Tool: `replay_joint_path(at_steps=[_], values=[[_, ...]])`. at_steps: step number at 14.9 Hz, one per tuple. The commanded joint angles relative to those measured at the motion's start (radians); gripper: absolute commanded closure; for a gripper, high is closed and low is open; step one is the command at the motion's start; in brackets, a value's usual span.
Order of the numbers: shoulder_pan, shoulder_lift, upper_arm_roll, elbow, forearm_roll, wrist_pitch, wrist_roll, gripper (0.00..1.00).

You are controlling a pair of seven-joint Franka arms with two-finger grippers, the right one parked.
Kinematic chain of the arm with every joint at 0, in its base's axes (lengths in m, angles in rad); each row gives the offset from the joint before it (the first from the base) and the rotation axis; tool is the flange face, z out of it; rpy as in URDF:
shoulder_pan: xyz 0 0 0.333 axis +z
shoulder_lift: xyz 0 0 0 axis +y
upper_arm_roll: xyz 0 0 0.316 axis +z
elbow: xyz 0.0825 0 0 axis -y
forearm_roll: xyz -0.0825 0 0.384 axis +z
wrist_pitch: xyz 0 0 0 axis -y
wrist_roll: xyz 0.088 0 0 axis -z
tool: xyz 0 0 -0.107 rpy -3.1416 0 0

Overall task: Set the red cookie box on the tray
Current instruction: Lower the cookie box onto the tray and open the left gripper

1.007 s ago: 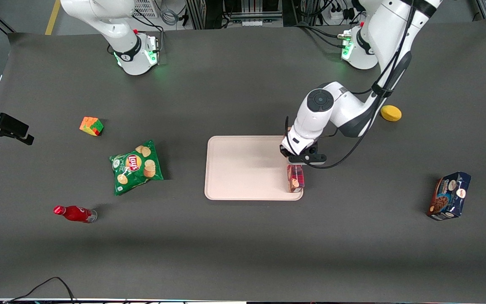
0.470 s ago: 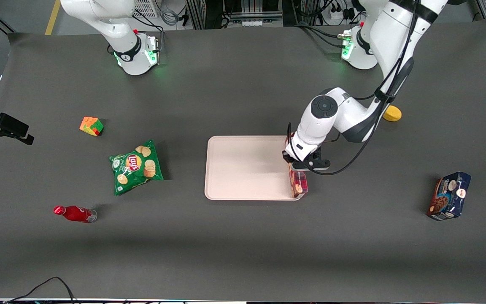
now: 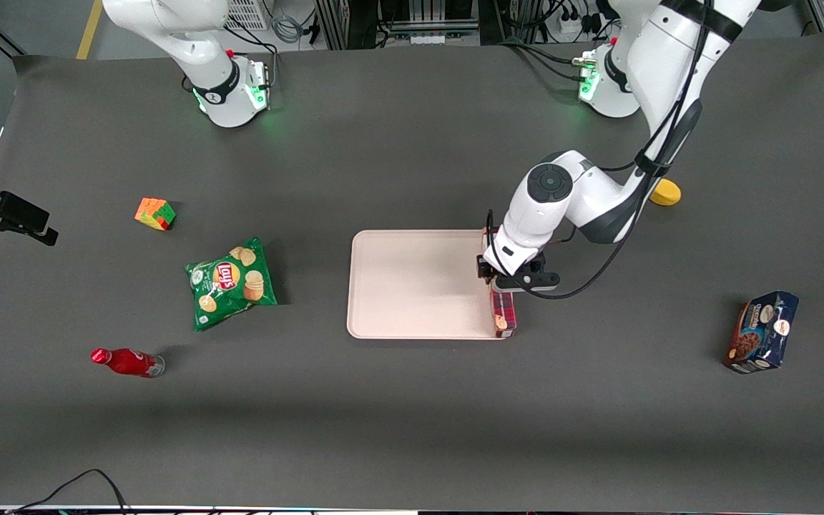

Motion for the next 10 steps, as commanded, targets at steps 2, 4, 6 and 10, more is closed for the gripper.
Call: replay_joint_path(at_steps=[2,4,6,10], values=[[-0.005,-0.007,-0.001,0.04,0.016,-0.027,-0.036,0.0],[0.003,-0.046,-0.004,0.073,0.014,-0.111,-0.022,0.0],[0.006,-0.066,-0.012,0.17,0.014,-0.298,0.024,0.0],[0.035,-0.085,-0.012,0.401,-0.073,-0.637,0.284,0.0]])
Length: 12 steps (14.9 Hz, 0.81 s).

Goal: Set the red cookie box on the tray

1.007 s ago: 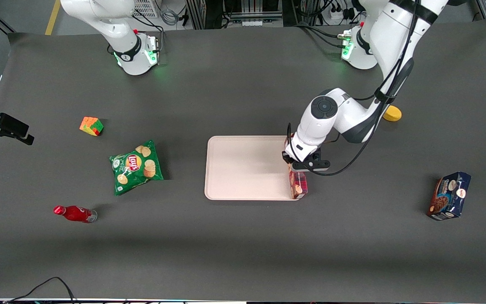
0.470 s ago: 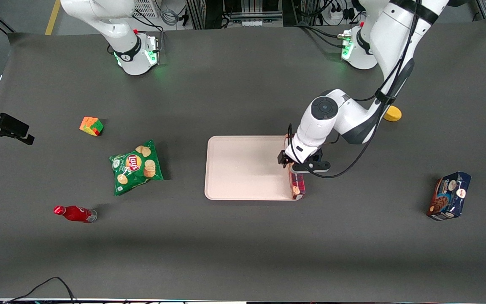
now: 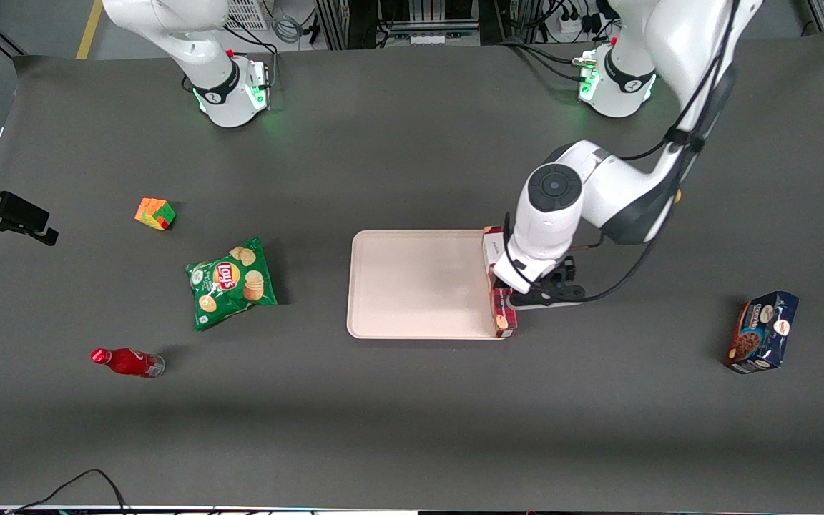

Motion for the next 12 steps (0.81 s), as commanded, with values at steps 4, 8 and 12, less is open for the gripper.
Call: replay_joint_path(at_steps=[4,8,12], values=[[0.049,-0.135,0.1,0.234,-0.195,-0.366,0.411,0.0],[0.049,-0.291,0.313,0.236,-0.375,-0.485,0.639,0.0],[0.049,-0.394,0.414,0.242,-0.403,-0.587,0.695,0.0]])
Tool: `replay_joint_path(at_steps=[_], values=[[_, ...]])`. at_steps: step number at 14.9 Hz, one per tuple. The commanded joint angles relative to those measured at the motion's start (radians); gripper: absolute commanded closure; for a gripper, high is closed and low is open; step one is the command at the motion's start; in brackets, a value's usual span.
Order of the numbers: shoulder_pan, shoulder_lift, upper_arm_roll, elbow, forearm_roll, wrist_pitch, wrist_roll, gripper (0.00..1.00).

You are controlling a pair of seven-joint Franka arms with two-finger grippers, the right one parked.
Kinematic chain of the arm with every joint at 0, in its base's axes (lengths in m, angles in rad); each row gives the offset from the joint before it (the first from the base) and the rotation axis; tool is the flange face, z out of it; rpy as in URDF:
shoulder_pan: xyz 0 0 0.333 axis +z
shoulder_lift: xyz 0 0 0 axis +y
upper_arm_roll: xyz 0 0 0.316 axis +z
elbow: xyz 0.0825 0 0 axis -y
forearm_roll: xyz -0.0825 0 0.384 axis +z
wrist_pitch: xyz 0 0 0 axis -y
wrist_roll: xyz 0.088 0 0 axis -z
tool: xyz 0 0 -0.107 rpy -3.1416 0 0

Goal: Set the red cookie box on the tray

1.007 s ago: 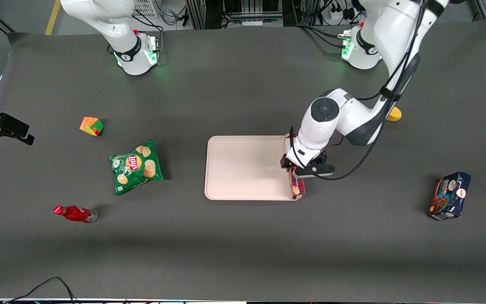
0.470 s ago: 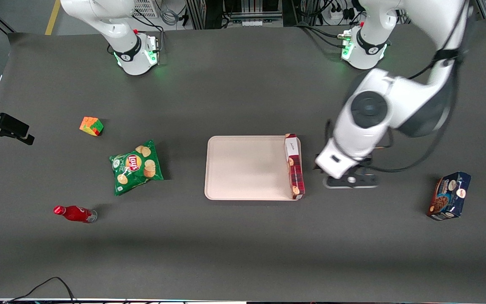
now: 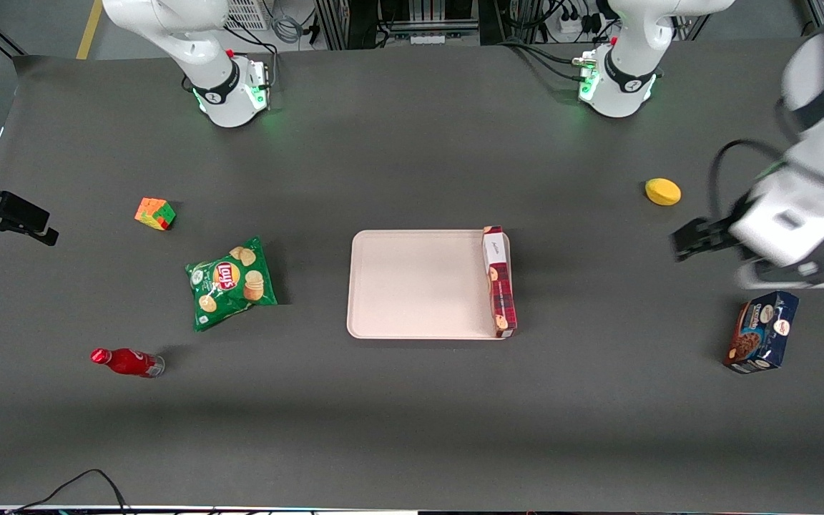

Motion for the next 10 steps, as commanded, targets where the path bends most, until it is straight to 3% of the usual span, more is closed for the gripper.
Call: replay_joint_path(at_steps=[1,10], values=[[-0.015,-0.098,0.058,-0.015,-0.018,-0.083,0.023,0.0],[-0.016,-0.135,0.091,-0.022,-0.02,-0.109,0.025,0.0]])
